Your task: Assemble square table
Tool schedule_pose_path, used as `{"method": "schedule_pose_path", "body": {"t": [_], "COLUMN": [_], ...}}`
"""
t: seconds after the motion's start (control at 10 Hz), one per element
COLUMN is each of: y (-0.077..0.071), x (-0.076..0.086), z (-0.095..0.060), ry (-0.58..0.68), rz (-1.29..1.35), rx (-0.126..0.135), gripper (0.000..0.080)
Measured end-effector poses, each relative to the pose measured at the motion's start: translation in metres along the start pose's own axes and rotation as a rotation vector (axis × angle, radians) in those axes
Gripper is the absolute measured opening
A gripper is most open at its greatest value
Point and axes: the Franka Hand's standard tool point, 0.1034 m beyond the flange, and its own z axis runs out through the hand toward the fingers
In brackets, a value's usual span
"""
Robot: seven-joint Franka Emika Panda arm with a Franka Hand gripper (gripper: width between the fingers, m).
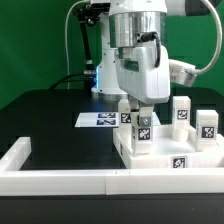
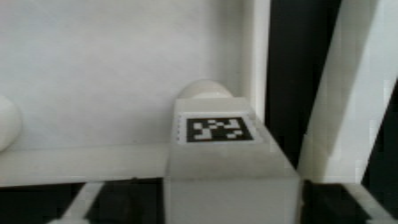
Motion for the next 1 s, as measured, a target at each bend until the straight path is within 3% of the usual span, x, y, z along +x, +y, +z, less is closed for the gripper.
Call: {"method": "schedule_pose_path", "body": {"t": [0.1, 0.2, 1.0], "y": [0.0003, 0.0006, -0.0001], "x": [0.0006, -0.0001, -0.0031], "z": [0.0005, 0.0012, 0.0019], "ry": [0.001, 0.001, 0.004], "rz": [-0.043, -0.049, -0.77], "rx": [0.0, -0.001, -0.001], "gripper": [0.0575, 0.0637, 0.0649]}}
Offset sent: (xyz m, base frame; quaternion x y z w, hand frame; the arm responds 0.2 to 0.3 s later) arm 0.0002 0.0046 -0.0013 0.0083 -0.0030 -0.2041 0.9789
